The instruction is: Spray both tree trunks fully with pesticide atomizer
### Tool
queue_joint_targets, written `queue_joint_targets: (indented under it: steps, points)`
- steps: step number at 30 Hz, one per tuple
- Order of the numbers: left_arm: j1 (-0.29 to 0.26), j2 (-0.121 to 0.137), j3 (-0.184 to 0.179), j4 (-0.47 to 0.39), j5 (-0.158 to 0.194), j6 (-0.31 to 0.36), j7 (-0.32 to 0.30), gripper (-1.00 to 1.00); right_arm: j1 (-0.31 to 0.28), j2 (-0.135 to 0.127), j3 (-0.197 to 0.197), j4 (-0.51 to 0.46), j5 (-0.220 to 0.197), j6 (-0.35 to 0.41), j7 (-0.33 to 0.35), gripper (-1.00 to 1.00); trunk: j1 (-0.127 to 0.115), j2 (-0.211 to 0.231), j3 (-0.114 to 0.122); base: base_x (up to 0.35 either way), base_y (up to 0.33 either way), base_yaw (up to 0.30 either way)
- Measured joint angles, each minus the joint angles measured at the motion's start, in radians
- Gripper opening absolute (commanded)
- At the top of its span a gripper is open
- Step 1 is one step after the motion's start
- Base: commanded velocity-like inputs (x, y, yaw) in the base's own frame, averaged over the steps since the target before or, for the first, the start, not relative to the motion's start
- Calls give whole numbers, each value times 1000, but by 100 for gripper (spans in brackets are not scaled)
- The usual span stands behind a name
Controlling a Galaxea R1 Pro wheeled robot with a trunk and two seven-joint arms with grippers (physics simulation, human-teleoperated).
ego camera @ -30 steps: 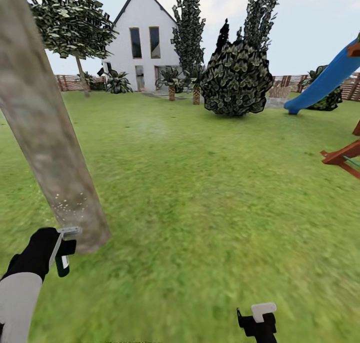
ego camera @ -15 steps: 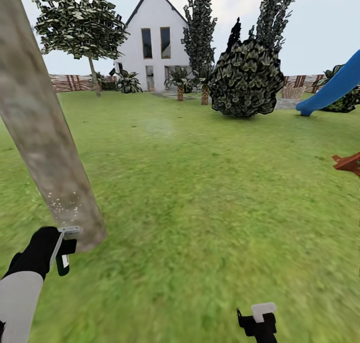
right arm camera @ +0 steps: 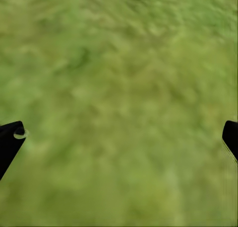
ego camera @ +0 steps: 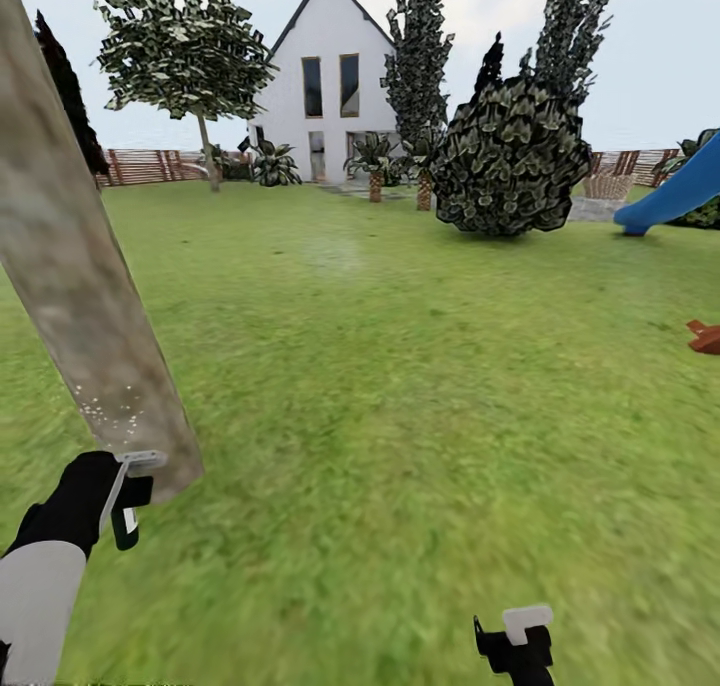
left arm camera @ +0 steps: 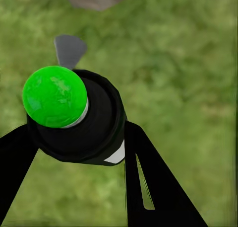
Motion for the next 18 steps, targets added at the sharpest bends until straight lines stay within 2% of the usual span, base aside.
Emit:
queue_joint_targets:
  steps: [7,18]
  points:
    - [-17,-1,1,-2,-1,22,0,-100,0,0,0,0,0,1,0,100,0,0,0,154,-265,257]
    - [-8,8,-1,-1,-3,25,0,-100,0,0,0,0,0,1,0,100,0,0,0,182,-241,12]
